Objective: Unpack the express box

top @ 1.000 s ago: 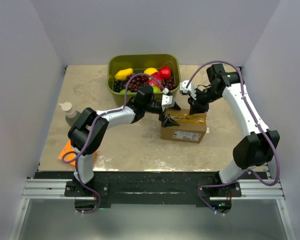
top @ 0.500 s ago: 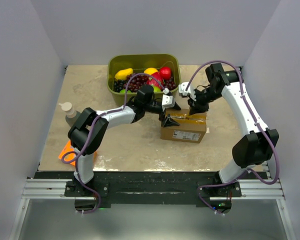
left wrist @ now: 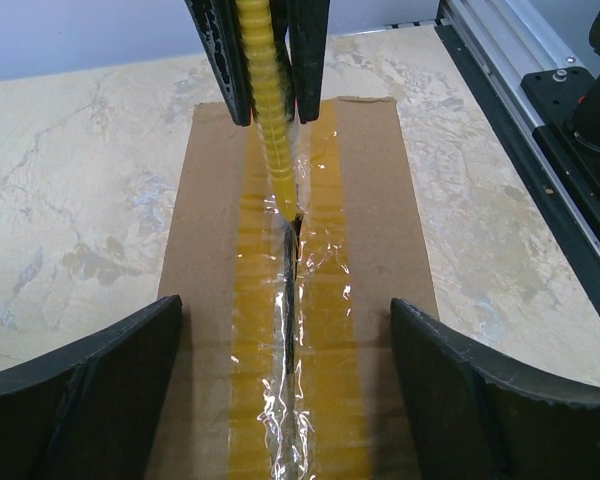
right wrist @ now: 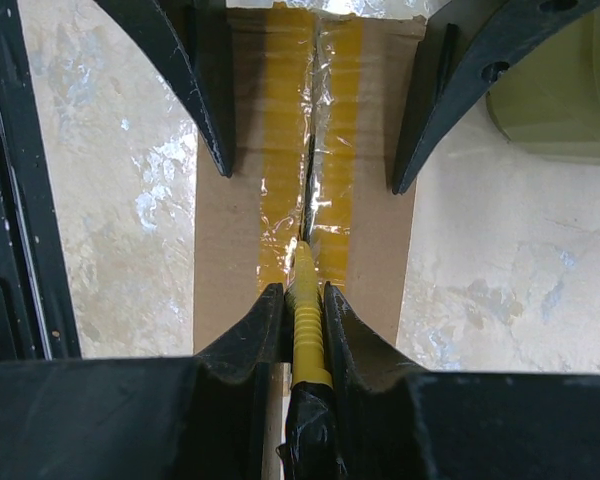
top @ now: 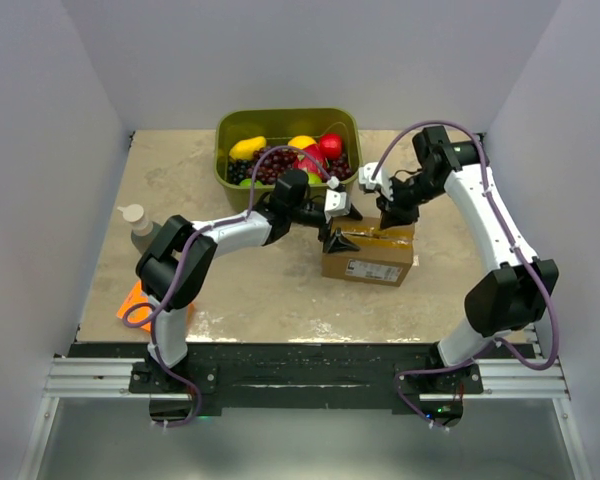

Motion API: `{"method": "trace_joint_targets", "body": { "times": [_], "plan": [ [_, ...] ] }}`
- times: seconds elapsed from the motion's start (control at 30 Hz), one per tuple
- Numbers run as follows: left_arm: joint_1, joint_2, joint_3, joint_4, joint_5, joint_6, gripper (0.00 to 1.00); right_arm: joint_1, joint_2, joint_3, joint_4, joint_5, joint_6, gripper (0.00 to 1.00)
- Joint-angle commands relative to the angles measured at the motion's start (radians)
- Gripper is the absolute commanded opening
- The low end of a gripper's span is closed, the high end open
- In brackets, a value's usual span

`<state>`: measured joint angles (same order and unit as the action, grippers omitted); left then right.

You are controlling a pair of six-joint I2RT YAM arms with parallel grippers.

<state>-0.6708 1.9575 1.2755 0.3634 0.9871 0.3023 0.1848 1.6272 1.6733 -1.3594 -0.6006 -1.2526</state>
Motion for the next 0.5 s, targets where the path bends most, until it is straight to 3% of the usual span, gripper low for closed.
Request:
{"method": "trace_joint_targets", "body": {
  "times": [0.0,0.23,0.47],
  "plan": [
    [0.000,0.035,-0.007,-0.147,-0.031,0.084,0.88,-0.073,-0.050,0.042,-0.036,0.131,-0.028,0.00],
    [0.002,0.067,0.031,-0.213,-0.044,0.107,0.84,-0.128,-0.044,0.052,-0.079,0.111,-0.068,0.00],
    [0.002,0.081,0.039,-0.188,-0.050,0.081,0.84,-0.130,-0.059,0.072,-0.061,0.024,0.054,0.00]
  ]
}}
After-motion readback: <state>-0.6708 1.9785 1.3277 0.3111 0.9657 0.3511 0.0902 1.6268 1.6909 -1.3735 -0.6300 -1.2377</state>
